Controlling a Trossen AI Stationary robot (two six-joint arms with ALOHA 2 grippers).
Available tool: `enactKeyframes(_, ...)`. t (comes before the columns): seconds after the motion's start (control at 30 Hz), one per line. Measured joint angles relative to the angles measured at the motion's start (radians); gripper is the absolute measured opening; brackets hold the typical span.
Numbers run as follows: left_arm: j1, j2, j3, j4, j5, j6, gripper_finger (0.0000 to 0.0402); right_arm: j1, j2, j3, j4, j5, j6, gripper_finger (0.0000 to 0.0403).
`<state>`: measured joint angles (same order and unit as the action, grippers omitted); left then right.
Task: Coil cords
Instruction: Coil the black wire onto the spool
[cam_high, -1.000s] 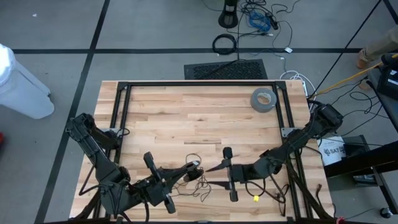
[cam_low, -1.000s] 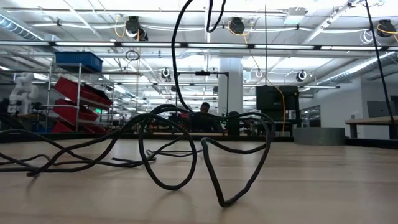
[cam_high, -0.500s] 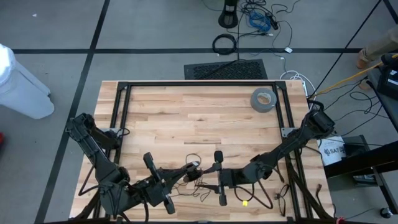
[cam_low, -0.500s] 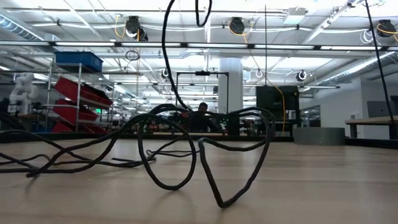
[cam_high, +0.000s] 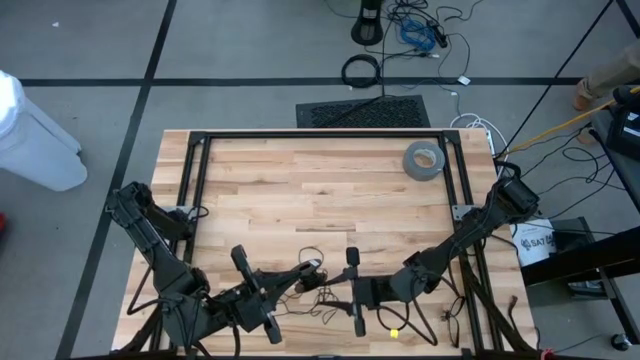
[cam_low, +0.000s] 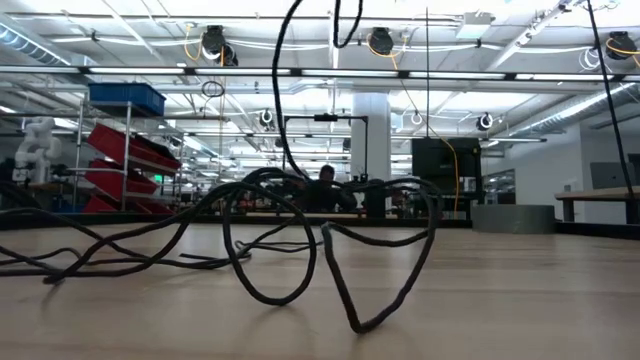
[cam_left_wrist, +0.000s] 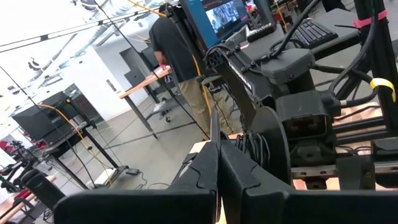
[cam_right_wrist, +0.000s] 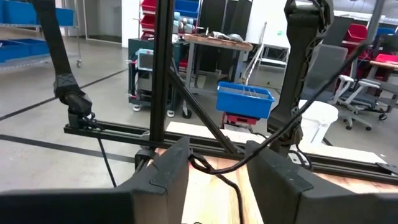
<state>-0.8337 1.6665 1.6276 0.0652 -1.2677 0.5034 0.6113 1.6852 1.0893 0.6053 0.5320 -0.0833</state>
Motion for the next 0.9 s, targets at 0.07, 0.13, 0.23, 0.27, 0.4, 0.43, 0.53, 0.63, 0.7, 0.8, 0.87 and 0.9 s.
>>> enactKeyframes(0.07,0.0,0.0,0.0,0.0,0.0,0.0,0.0002,0.0,0.0,0.0,0.001,0.0,0.005,0.0127)
enactKeyframes(0.13,0.0,0.0,0.0,0.0,0.0,0.0,0.0002,0.0,0.0,0.0,-0.002,0.0,0.01,0.0106)
enactKeyframes(0.23,0.0,0.0,0.0,0.0,0.0,0.0,0.0002,0.007,0.0,0.0,-0.012,0.021,0.016,0.0073)
enactKeyframes(0.27,0.0,0.0,0.0,0.0,0.0,0.0,0.0002,0.012,0.0,0.0,-0.016,0.05,0.015,0.0063)
enactKeyframes(0.4,-0.001,0.0,0.0,0.0,-0.001,0.0,0.0002,0.043,-0.001,0.0,-0.026,0.159,-0.018,0.0029)
enactKeyframes(0.43,-0.002,0.0,0.0,0.0,-0.001,0.0,0.0002,0.05,-0.003,0.0,-0.025,0.171,-0.026,0.0021)
enactKeyframes(0.53,-0.003,0.0,0.0,0.0,-0.001,0.0,0.0002,0.067,-0.008,0.0,-0.03,0.177,-0.037,0.0004)
enactKeyframes(0.63,-0.003,0.0,0.0,0.001,-0.001,0.0,0.0002,0.078,-0.01,0.0,-0.029,0.179,-0.035,0.001)
enactKeyframes(0.7,-0.003,0.0,0.0,0.001,-0.001,0.0,0.0002,0.079,-0.01,0.0,-0.028,0.18,-0.034,0.0023)
enactKeyframes(0.8,-0.003,0.0,0.0,0.001,-0.001,0.0,0.0002,0.079,-0.01,0.0,-0.027,0.18,-0.034,0.0044)
enactKeyframes(0.87,-0.003,0.0,0.0,0.001,-0.001,0.0,0.0002,0.079,-0.01,0.0,-0.027,0.18,-0.034,0.0059)
enactKeyframes(0.9,-0.003,0.0,0.0,0.001,-0.001,0.0,0.0002,0.079,-0.01,0.0,-0.027,0.18,-0.034,0.0065)
